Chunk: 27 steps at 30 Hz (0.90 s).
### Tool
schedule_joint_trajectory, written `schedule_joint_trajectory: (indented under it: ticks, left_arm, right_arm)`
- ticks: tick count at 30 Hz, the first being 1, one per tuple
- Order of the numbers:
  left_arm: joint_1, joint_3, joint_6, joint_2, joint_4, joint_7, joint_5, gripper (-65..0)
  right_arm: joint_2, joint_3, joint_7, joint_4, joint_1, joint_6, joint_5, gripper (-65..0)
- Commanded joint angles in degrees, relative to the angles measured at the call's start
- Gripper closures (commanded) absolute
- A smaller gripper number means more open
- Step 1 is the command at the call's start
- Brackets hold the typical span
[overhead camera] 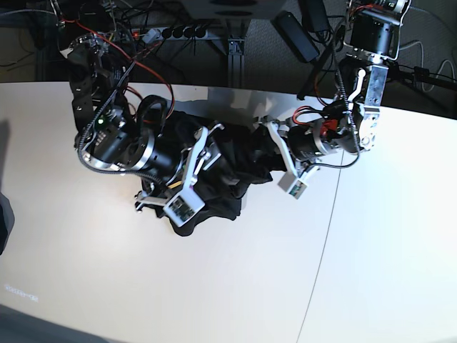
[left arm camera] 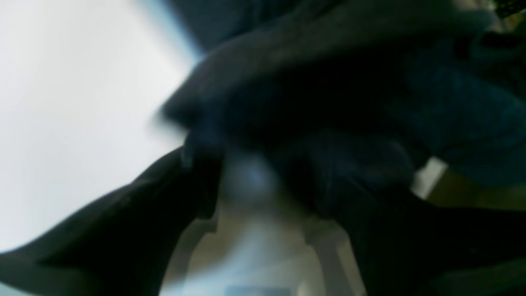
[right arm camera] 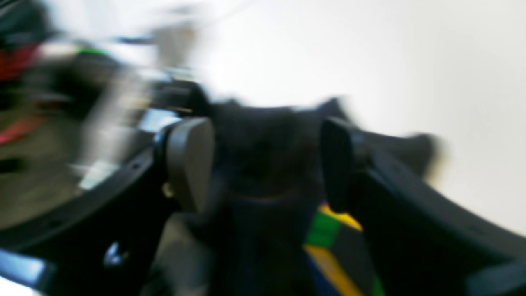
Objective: Fold the T-shirt properly
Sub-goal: 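Grasp the bundle with both grippers and flip it over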
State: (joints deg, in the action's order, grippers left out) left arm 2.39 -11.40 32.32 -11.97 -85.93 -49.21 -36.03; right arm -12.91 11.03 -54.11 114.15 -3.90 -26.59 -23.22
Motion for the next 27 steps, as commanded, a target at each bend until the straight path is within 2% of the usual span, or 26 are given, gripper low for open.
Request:
schedule_joint_trajectory:
  ticks: [1, 4, 8, 10, 11, 13, 14, 20, 24, 27]
  left_arm:
    - [-0.50, 2.19, -1.64, -1.90, -1.95, -1.81, 1.88, -36.5]
    - [-0.46, 6.84, -1.62, -4.81, -6.78, -2.01, 0.35, -36.5]
    - [-0.09, 8.39, -1.53, -7.58, -12.22, -2.99, -4.94, -36.5]
    - [0.66, 8.09, -1.22, -7.21, -14.60, -3.34, -6.67, -36.5]
    - [1.14, 7.56, -1.22, -6.86, -15.58, -3.34, -6.73, -36.5]
    - [2.01, 5.57, -1.22, -5.86, -16.65, -3.34, -6.54, -36.5]
    - [2.34, 4.15, -1.22, -5.29, -16.70, -3.32, -6.51, -36.2]
    - [2.71, -6.80, -1.22, -2.38, -16.72, -2.62, -1.38, -17.5]
    - [2.67, -12.00, -1.25, -1.99, -16.72, -0.13, 1.79, -17.3]
    - [2.34, -12.90, -1.27, -2.01, -16.72, 1.22, 4.00, -17.3]
  right_arm:
    - [-0.22, -2.01, 1.81, 1.01, -1.73, -3.65, -0.57, -40.5]
    - [-0.26, -7.65, 3.30, -0.15, -3.10, -3.65, -0.52, -40.5]
    - [-0.26, -12.72, 9.31, -5.07, -3.78, -3.67, 0.66, -39.5]
    - [-0.26, -13.55, 10.56, -8.48, -4.98, -3.67, 1.92, -30.7]
    - [-0.24, -13.60, 10.58, -10.27, -5.77, -3.67, 2.49, -23.1]
    - [-0.26, -13.60, 10.60, -14.05, -7.65, -3.67, 3.37, -3.4]
    - [-0.26, -13.60, 10.62, -15.91, -8.70, -3.67, 4.00, 0.0]
    - [-0.28, -13.60, 12.50, -26.69, -15.82, -3.65, 8.22, 0.0]
    - [-0.22, -13.53, 14.27, -33.83, -19.82, -3.67, 8.68, 0.0]
    - [-0.24, -13.53, 14.23, -39.30, -22.40, -3.69, 8.66, 0.0]
